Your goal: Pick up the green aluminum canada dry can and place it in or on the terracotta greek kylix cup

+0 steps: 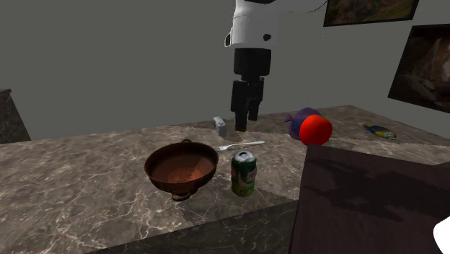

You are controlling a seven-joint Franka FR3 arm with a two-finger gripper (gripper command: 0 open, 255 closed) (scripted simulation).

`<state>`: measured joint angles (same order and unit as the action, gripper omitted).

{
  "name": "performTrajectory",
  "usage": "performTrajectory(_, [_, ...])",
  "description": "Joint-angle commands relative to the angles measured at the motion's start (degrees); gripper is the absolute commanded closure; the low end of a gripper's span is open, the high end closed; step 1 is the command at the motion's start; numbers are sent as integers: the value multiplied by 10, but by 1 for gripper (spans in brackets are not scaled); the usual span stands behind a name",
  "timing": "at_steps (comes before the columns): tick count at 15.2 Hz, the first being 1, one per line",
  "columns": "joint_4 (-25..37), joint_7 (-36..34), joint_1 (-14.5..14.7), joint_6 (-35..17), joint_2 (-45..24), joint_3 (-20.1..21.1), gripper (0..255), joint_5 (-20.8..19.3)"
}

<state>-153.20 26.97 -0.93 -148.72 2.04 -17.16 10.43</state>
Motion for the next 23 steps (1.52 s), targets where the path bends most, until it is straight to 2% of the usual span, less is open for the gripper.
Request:
performTrajectory(1, [13, 42, 2, -32, -57, -2, 0, 40])
performTrajectory(5, [52, 127, -22, -74, -163, 19, 0, 119])
performTrajectory(13, [69, 180, -55, -127, -236, 71, 0, 188])
performTrajectory(21, [69, 180, -56, -127, -236, 72, 0, 188])
performTrajectory(22, [69, 180, -56, -127, -236, 72, 255, 188])
performTrajectory(23, [69, 180, -56, -127, -236, 72, 255, 188])
